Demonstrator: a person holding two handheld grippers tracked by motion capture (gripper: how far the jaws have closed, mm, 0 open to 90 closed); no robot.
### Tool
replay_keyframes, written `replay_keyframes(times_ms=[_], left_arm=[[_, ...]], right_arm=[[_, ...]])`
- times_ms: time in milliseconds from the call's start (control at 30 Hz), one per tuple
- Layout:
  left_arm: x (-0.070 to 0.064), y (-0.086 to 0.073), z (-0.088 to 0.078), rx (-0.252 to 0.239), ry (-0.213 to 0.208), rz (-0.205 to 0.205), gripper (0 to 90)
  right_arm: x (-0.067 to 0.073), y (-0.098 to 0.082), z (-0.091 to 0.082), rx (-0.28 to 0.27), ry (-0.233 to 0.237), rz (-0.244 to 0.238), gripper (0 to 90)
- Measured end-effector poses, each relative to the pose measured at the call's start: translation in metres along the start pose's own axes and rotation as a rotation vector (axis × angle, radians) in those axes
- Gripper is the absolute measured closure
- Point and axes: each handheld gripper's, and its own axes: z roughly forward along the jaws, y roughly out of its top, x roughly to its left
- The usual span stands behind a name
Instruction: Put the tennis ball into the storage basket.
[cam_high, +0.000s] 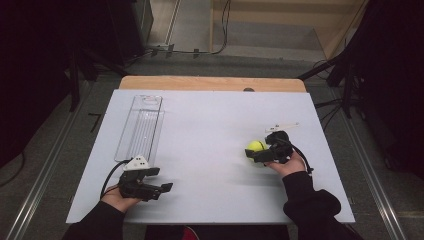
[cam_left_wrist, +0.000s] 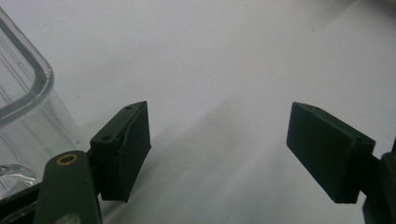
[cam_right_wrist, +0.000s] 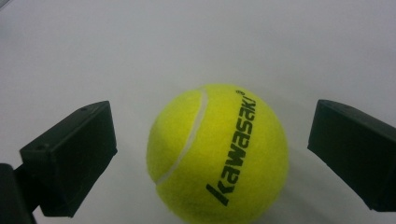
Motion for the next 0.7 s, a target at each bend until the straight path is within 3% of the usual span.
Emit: replay_keyframes(times_ms=[700], left_arm=[[0.0,0.0,0.0,0.0,0.001,0.002,22.6]], right_arm=[[0.002,-0.01,0.013,0.033,-0.015,0.009,0.0]])
